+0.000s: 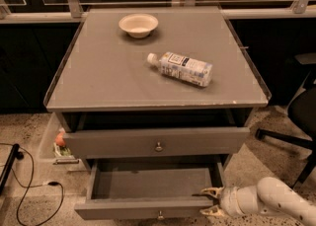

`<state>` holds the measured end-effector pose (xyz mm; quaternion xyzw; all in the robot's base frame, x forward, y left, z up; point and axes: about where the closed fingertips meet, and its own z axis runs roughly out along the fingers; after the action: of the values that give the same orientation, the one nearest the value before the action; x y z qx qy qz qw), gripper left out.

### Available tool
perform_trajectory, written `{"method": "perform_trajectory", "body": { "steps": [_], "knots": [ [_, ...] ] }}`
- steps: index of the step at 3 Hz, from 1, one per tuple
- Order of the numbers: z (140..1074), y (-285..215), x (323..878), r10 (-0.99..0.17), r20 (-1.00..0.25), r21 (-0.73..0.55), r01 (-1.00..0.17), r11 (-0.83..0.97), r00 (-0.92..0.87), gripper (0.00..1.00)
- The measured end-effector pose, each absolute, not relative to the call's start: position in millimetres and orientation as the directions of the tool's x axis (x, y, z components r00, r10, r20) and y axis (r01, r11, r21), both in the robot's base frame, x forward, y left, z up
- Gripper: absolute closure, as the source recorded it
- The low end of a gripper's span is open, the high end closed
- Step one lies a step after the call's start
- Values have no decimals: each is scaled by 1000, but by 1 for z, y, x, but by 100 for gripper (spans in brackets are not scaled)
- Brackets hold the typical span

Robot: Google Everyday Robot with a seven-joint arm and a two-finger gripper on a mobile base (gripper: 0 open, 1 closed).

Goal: Open middle drawer

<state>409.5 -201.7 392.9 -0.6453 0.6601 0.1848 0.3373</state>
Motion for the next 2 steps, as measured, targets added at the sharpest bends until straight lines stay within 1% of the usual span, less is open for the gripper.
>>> {"method": "perform_trajectory", "body": {
  "steps": [1, 2],
  "knots": [
    [401, -204, 381, -762, -644, -194, -977, 84, 62, 84],
    [401, -205, 378, -767, -638, -195, -977, 84, 61, 100]
  ]
}}
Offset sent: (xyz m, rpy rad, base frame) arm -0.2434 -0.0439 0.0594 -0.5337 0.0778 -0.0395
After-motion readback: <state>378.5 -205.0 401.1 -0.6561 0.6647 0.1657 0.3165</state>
